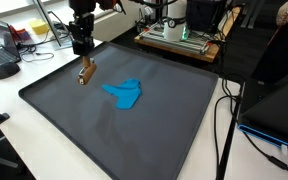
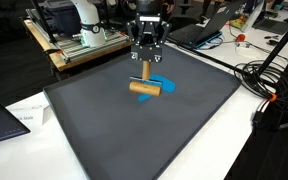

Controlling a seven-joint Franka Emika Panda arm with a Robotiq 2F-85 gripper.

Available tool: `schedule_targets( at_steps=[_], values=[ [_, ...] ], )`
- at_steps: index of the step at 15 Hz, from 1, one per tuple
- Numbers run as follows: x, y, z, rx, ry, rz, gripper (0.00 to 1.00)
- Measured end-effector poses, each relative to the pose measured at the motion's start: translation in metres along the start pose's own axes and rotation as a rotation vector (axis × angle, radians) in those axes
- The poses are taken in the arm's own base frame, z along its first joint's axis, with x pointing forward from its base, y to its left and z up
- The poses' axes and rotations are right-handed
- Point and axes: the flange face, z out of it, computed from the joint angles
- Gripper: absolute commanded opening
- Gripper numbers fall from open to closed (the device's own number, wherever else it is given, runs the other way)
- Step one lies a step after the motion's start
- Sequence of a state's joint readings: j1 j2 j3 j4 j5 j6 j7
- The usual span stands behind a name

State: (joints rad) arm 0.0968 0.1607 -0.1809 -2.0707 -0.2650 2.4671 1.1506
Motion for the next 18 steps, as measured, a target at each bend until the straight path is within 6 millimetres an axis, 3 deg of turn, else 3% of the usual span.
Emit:
schedule_targets(
  at_steps=[5, 9, 18],
  values=[
    [-0.037, -0.005, -0.034, 0.051, -0.009, -0.275, 0.22],
    [-0.06, -0.009, -0.049, 0.076, -0.007, -0.469, 0.22],
    [-0.085, -0.019, -0.069, 0.156, -0.033, -0.804, 0.22]
  ],
)
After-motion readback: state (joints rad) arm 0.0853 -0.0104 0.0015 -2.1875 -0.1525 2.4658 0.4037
